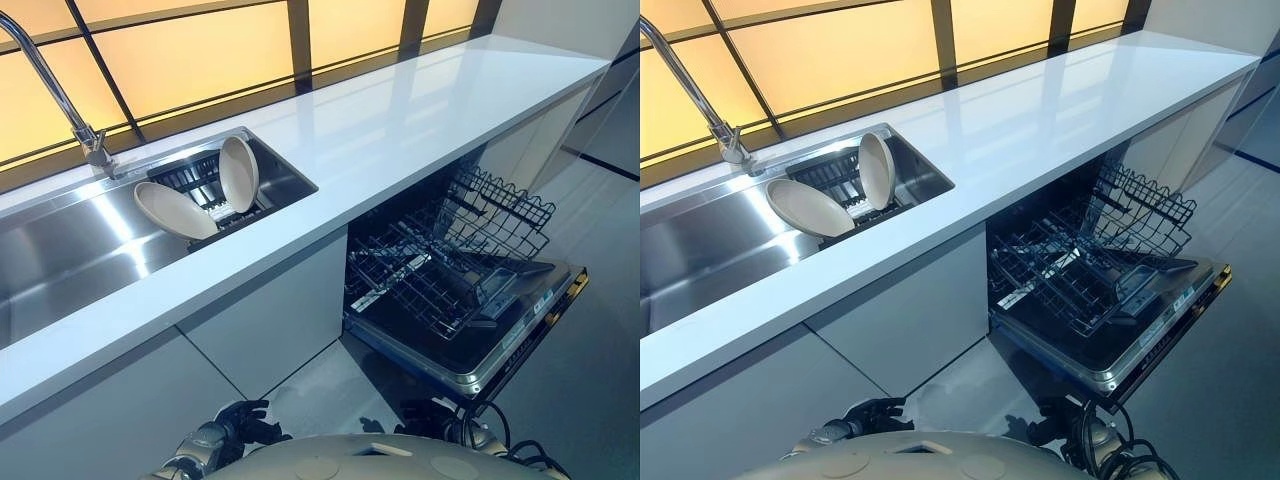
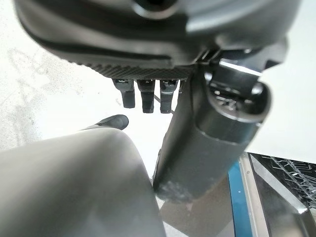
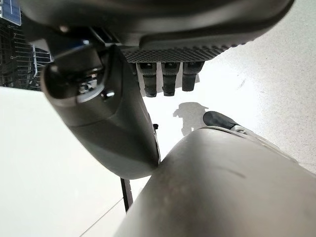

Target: Pick up plates and place into dishwasher.

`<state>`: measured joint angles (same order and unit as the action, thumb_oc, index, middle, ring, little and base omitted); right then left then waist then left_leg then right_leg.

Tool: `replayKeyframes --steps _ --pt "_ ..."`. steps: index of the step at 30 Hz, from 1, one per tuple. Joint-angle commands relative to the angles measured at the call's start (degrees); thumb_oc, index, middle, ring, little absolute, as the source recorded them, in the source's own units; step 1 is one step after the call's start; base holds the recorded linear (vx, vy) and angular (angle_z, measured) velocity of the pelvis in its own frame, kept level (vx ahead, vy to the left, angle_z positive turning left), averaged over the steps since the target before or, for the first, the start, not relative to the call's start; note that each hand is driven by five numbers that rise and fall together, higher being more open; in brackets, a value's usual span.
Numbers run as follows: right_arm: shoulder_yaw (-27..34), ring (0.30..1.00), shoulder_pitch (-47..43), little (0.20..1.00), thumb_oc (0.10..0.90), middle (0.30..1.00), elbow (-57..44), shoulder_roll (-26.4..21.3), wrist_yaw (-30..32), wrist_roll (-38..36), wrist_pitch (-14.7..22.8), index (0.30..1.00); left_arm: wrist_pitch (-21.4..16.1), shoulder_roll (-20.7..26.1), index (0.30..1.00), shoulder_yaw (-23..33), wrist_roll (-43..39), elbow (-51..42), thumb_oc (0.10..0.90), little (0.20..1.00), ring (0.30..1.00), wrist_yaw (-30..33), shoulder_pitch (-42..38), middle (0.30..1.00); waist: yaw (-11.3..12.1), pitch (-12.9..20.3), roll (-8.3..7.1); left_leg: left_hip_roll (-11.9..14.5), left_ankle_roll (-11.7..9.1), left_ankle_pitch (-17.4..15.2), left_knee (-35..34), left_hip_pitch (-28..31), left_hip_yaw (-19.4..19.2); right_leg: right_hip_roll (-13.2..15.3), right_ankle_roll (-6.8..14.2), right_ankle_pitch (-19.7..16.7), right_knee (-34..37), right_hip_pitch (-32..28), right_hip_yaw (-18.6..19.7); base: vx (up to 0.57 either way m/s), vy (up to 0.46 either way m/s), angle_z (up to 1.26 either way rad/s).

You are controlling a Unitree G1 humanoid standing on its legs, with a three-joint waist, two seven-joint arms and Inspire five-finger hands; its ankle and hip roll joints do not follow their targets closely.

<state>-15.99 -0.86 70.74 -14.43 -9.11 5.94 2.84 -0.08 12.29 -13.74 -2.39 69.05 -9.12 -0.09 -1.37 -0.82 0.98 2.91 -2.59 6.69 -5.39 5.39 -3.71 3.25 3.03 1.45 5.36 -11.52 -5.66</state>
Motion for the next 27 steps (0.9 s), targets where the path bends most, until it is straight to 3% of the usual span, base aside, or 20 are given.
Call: replayKeyframes --steps 1,12,14,16,20,23,25,27 --pt "-0.5 0.9 -1.5 0.9 0.8 0.9 3.5 0.6 -0.5 2.6 0.7 0.9 1.0 0.3 0.9 -1.1 0.7 3.3 0.8 0.9 0.9 -0.2 -1.0 0.9 1.5 -1.7 -0.5 -6.1 4.4 -9.0 1.4 3.5 -2.0 -1.6 0.1 -1.2 -2.8 4.2 -2.5 0.0 0.0 0.0" --pt "-0.3 0.9 -1.6 0.9 0.8 0.9 4.2 0.7 0.0 2.5 1.2 0.9 -0.2 0.4 0.9 -1.3 0.3 3.0 0.8 0.9 0.9 0.3 -1.1 0.9 1.7 -1.9 -0.33 -6.2 4.4 -9.0 1.6 3.4 -1.8 -1.4 0.1 -1.1 -2.9 4.1 -2.8 0.0 0.0 0.0" --pt "-0.4 0.9 -1.6 0.9 0.8 0.9 3.3 0.2 -0.5 2.3 0.7 0.9 -3.1 0.8 0.9 -1.4 1.1 2.2 0.8 0.9 0.9 1.3 -1.2 0.9 1.6 -2.0 -0.4 -6.2 4.4 -9.0 1.5 3.5 -1.8 -1.5 0.1 -1.1 -3.0 4.2 -2.8 0.0 0.0 0.0" --pt "-0.9 0.9 -1.6 0.9 0.8 0.9 2.5 0.0 -0.7 2.2 0.3 0.9 -8.0 1.4 0.9 -2.1 8.1 0.8 0.8 0.9 0.9 3.3 -1.7 0.9 1.7 -2.2 -0.46 -6.2 4.3 -8.9 1.5 3.4 -1.8 -1.5 0.2 -1.1 -3.1 4.3 -2.7 0.0 0.0 0.0" --pt "-2.8 0.9 -2.6 0.9 0.8 0.9 0.6 -1.4 -1.7 1.8 -1.1 0.9 -13.4 4.8 0.9 -9.3 15.1 -8.1 0.8 0.9 0.9 6.1 -4.6 0.9 1.4 -2.8 -0.07 -6.0 4.1 -8.6 1.5 3.0 -2.0 -1.6 0.3 -1.2 -3.5 4.9 -2.3 -0.04 0.013 0.0" --pt "-3.7 0.9 -3.4 0.9 0.8 0.9 -0.6 -2.8 -2.3 1.2 -1.8 0.9 -11.1 9.1 0.9 -12.0 8.9 -23.4 0.8 0.9 0.9 0.6 -8.3 0.9 1.4 -3.3 0.54 -5.9 4.1 -8.4 1.4 2.7 -1.9 -1.7 0.4 -1.3 -3.7 5.4 -2.2 -0.05 0.027 -0.01" --pt "-3.6 0.9 -3.6 0.9 0.8 0.9 -0.9 -3.1 -2.2 1.1 -1.9 0.9 -4.9 11.7 0.9 -11.6 -3.5 -34.2 0.8 0.9 0.9 -6.1 -10.6 0.9 1.8 -3.4 0.99 -5.9 4.2 -8.2 1.3 2.4 -1.5 -1.6 0.4 -1.4 -3.8 5.6 -2.4 -0.04 0.021 0.04" --pt "-3.3 0.9 -3.1 0.9 0.8 0.9 -1.0 -2.7 -1.5 1.1 -1.8 0.9 -2.1 13.1 0.9 -9.9 -9.7 -41.9 0.8 0.9 0.9 -10.4 -12.5 0.9 2.0 -3.4 1.16 -6.0 4.4 -8.2 1.2 2.4 -1.2 -1.4 0.5 -1.5 -3.8 5.6 -2.6 -0.01 0.004 0.15"
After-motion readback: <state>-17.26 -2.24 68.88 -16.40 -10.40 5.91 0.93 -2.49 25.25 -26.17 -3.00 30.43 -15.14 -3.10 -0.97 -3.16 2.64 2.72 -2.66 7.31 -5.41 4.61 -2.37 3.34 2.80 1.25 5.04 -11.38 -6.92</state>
